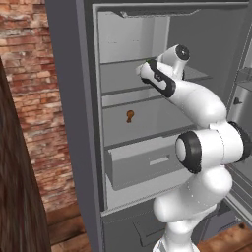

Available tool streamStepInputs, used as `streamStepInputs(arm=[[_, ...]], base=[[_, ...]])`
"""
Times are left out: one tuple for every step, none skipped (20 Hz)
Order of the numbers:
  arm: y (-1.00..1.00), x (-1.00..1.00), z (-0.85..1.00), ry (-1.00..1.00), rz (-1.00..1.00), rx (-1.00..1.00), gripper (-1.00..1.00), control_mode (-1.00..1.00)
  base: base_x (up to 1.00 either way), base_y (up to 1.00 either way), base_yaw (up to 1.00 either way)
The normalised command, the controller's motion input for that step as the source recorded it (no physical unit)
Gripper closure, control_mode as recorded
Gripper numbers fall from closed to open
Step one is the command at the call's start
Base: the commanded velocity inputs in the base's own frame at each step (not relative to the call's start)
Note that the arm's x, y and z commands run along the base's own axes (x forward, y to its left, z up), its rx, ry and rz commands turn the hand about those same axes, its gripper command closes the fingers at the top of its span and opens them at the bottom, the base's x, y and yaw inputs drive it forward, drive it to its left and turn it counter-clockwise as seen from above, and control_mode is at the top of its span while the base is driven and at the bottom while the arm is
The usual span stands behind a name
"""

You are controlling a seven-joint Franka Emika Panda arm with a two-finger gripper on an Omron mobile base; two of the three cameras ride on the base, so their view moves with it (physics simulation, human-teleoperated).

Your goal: Transport the chicken drumstick and lime to the fridge. Place the chicken drumstick on the rack containing meat and place the lime on the rack containing the vegetable, ensuring meats and vegetables are on different racks.

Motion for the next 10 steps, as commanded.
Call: streamStepInputs(arm=[[0.0,0.53,-0.32,0.1,0.0,0.0,1.0,-1.0],[0.0,0.51,-0.29,0.09,0.0,0.0,1.0,-1.0],[0.0,0.46,-0.26,0.07,0.0,0.0,1.0,-1.0],[0.0,0.38,-0.26,0.04,0.0,0.0,1.0,-1.0],[0.0,0.34,-0.26,0.04,0.0,0.0,1.0,-1.0],[0.06,0.28,-0.25,0.01,0.0,0.0,-1.0,-1.0],[0.0,0.1,-0.12,0.0,0.0,0.0,-1.0,-1.0],[0.0,0.0,-0.02,-0.01,0.0,0.0,-1.0,-1.0],[0.0,0.0,-0.01,-0.04,0.0,0.0,-1.0,-1.0],[0.0,0.0,0.0,-0.06,0.0,0.0,-1.0,-1.0]], base=[[0.0,0.0,0.0],[0.0,0.0,0.0],[0.0,0.0,0.0],[0.0,0.0,0.0],[0.0,0.0,0.0],[0.0,0.0,0.0],[0.0,0.0,0.0],[0.0,0.0,0.0],[0.0,0.0,0.0],[0.0,0.0,0.0]])
